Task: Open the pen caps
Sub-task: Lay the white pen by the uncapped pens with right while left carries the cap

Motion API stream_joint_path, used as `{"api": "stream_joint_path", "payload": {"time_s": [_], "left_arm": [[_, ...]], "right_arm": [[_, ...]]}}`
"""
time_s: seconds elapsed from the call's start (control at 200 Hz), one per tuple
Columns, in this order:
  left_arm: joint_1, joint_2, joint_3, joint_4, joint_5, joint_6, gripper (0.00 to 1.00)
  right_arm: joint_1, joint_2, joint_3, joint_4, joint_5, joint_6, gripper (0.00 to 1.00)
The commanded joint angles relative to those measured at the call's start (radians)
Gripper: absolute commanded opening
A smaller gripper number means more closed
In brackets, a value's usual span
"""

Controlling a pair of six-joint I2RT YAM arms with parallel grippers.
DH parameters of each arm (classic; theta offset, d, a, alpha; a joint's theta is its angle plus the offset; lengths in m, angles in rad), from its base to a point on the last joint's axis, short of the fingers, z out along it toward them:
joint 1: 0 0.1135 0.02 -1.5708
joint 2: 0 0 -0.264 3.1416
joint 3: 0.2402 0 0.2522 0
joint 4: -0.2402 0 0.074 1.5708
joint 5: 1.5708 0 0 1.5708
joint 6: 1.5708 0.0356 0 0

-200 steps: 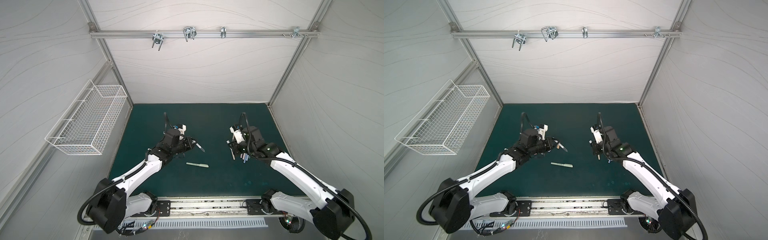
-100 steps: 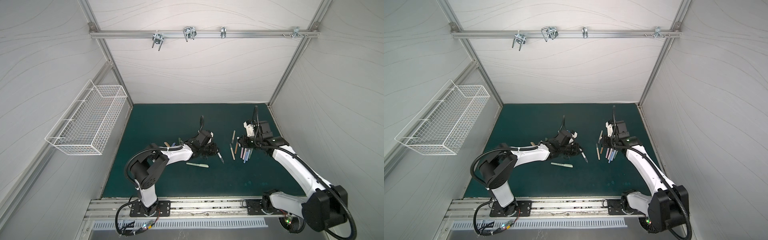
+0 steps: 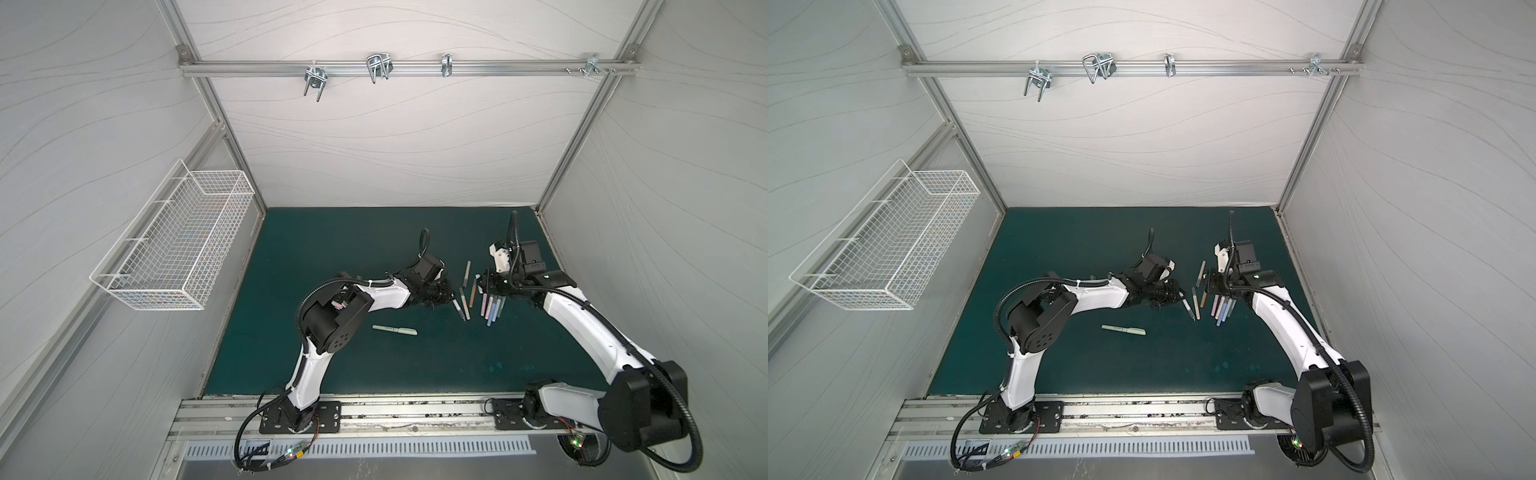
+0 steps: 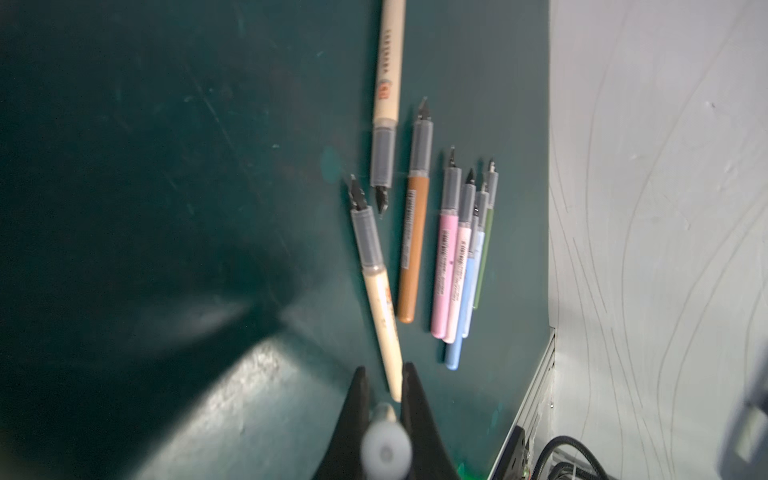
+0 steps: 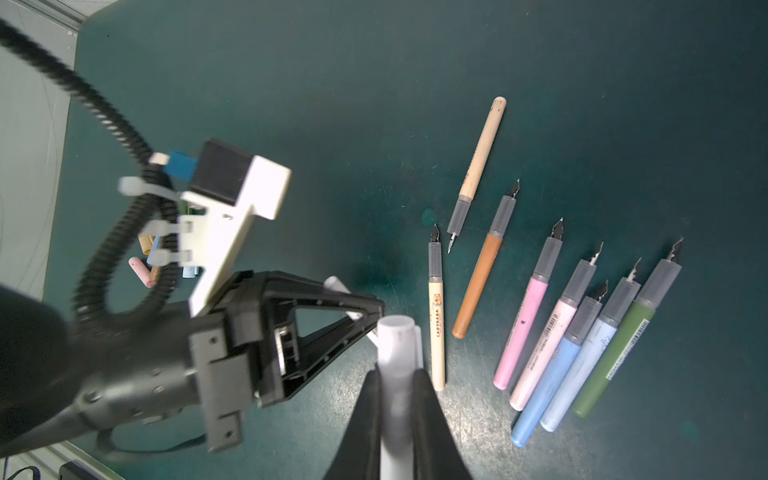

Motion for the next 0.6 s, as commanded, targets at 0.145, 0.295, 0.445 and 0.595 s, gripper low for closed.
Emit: {"api": "stream_joint_path", "payload": {"time_s": [0.145, 0.295, 0.445, 0.595], "left_arm": [[-0.002, 0.087, 0.094, -0.041, 0.005, -0.002, 0.16], [0.015, 0.12, 0.094, -0.029, 0.005, -0.008, 0.24], [0.03, 0.12, 0.081, -0.008, 0.023, 0.004, 0.29], [0.036, 0.03, 0.001, 0.026, 0.002, 0.025, 0.32]], "right_arm": [[-0.007, 0.007, -0.01, 0.012, -0.013, 0.008, 0.0], [-0.007, -0.005, -0.009, 0.012, -0.026, 0.006, 0.0], [-0.007, -0.018, -0.012, 0.013, -0.041, 0.0, 0.0], [0.021, -0.012, -0.018, 0.036, -0.05, 0.001, 0.0]]}}
